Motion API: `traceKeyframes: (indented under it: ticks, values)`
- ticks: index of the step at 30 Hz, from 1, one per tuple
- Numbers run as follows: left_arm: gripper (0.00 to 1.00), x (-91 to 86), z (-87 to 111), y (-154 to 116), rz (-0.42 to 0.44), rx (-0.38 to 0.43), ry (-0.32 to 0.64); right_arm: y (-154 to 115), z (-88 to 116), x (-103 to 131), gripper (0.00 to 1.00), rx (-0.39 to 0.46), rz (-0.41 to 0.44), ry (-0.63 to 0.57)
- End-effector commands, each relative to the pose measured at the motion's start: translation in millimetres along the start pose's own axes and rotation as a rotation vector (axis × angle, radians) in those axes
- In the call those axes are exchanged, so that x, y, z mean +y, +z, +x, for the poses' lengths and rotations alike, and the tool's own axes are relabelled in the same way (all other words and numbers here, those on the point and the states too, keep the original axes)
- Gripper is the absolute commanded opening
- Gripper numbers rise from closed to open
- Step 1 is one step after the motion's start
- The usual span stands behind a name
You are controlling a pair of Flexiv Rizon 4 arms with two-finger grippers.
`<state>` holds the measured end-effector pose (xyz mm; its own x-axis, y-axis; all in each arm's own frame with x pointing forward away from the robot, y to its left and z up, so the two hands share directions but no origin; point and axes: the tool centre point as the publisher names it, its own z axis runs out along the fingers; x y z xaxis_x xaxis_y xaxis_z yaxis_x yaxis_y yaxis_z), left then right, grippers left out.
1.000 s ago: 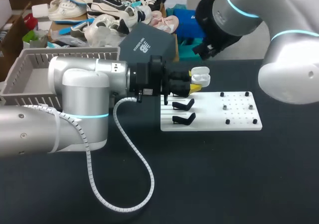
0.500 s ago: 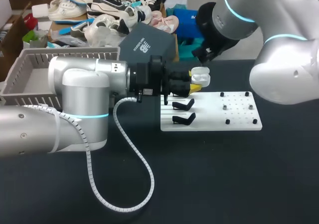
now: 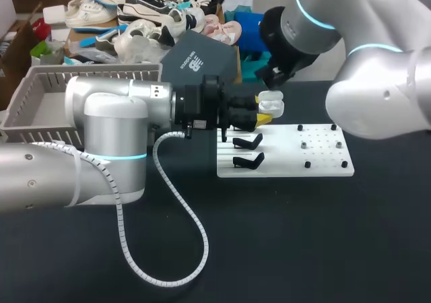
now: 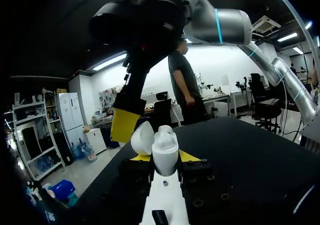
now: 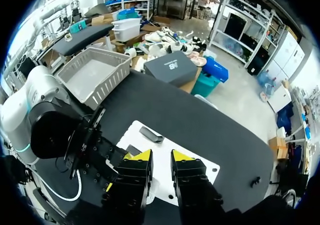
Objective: Pick up each earbud case from the left stands, insert the matching earbuds, close the lid, and place the case in the box.
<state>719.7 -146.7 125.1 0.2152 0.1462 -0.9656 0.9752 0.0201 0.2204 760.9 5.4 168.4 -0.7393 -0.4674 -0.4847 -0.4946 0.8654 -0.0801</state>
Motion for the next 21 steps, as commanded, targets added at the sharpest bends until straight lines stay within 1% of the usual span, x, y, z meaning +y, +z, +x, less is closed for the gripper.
traceKeyframes:
  ticks: [1,11,17,21]
  values:
    - [0.00,-0.7,0.3,0,-0.003,-0.002,0.001,-8,10,3,0.20,-0.017,0.012,0.005]
    - [0.00,-0.7,0.3,0,-0.003,-0.002,0.001,-14,19,9,0.19,-0.032,0.007,0.013]
    - [0.00,-0.7,0.3,0,-0.003,-0.002,0.001,-16,21,10,0.18,-0.038,0.005,0.014]
    - [0.00,-0.7,0.3,0,-0.003,-0.002,0.001,-27,24,11,0.19,-0.067,0.013,0.021]
